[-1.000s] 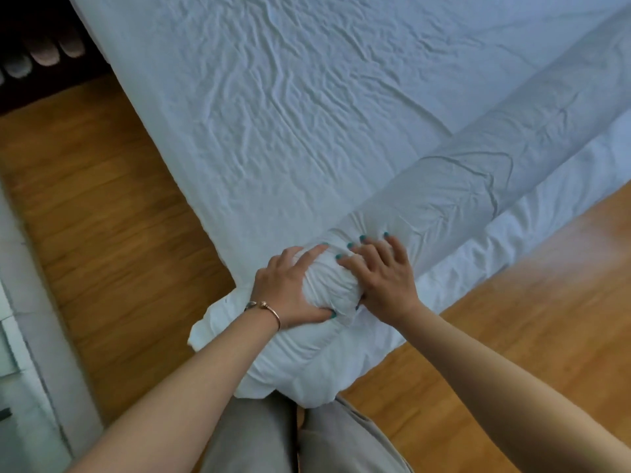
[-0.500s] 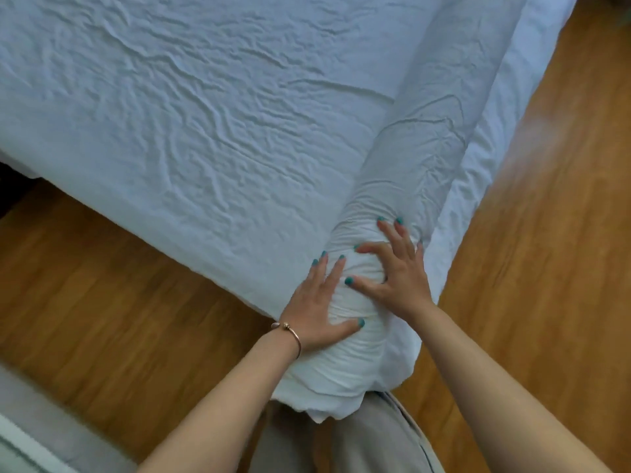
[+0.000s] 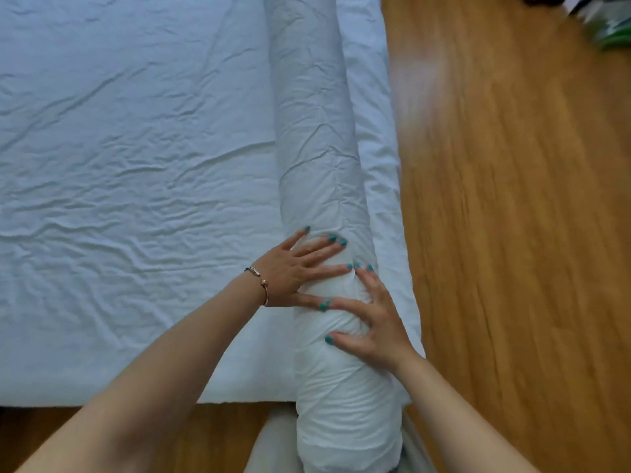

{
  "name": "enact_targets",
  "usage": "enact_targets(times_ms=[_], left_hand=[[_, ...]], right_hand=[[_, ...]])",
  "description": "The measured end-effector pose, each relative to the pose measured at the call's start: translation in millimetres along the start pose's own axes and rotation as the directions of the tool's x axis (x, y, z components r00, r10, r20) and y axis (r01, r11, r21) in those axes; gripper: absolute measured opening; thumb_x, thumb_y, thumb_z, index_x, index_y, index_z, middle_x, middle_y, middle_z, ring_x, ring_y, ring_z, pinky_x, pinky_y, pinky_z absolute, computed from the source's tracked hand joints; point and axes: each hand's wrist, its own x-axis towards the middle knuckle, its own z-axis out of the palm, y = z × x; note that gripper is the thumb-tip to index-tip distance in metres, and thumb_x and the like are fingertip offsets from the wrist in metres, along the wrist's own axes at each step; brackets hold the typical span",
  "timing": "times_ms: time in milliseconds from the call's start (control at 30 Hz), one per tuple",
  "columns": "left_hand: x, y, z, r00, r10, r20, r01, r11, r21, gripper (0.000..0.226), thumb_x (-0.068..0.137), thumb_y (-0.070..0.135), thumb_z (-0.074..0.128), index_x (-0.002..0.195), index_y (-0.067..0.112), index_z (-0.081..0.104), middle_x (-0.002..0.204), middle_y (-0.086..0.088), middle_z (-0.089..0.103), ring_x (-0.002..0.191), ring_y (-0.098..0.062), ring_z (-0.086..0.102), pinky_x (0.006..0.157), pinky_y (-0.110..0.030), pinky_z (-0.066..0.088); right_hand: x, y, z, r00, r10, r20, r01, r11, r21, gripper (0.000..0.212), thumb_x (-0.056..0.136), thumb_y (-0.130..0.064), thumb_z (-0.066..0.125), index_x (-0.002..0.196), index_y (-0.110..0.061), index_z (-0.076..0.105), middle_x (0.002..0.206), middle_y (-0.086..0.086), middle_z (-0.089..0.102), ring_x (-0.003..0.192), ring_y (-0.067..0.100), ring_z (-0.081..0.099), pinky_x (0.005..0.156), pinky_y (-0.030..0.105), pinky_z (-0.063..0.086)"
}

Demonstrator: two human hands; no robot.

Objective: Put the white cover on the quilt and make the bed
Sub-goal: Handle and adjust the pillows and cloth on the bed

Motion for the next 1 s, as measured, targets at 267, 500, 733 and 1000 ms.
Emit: enact_targets(times_ms=[267,500,733,1000], left_hand=[[50,-24,-13,0.97,0.22,0.106,-0.226,0.972,0.055,0.092,0.072,0.093,0.028,0.148,0.042,0.028,0.157,0.002,0.028,0.147,-0.019,0.02,0.117,-0.056,0.01],[61,-16,-18,0.969,0.2,0.142,-0.21,0.976,0.059,0.094,0.068,0.095,0.017,0.149,0.047,0.02,0.16,0.007,0.019,0.149,-0.016,0.008,0.117,-0.052,-0.008],[96,-23,-20,0.857,0.451,0.249,-0.502,0.841,0.203,0.13,0.049,0.101,0.033,0.154,0.029,0.007,0.157,-0.013,0.021,0.146,-0.033,0.014,0.115,-0.061,-0.003],[169,5,-26,0.744,0.57,0.35,-0.65,0.738,0.179,0.123,0.042,0.104,0.026,0.132,0.023,0.047,0.111,0.006,0.061,0.102,-0.018,0.058,0.097,-0.034,0.035]], right_hand=[[-14,-31,12,0.879,0.39,-0.275,-0.394,0.918,0.043,0.043,0.064,-0.051,0.083,0.103,-0.055,0.066,0.143,-0.025,0.042,0.138,0.002,0.037,0.119,0.057,0.008],[-9,-117,105,0.358,0.807,-0.47,-0.912,0.411,0.011,0.117,0.058,-0.088,0.05,0.149,-0.05,-0.012,0.161,0.002,-0.019,0.148,0.031,-0.015,0.111,0.063,-0.01],[-5,-75,92,0.262,0.755,-0.601,-0.943,0.332,0.006,0.125,0.042,-0.091,0.055,0.15,-0.044,0.014,0.149,0.005,0.036,0.137,0.028,0.033,0.108,0.059,0.022],[-22,-40,36,0.359,0.848,-0.39,-0.905,0.418,0.076,0.113,0.05,-0.085,0.061,0.146,-0.049,0.012,0.145,-0.014,0.038,0.133,0.014,0.038,0.11,0.039,0.026]])
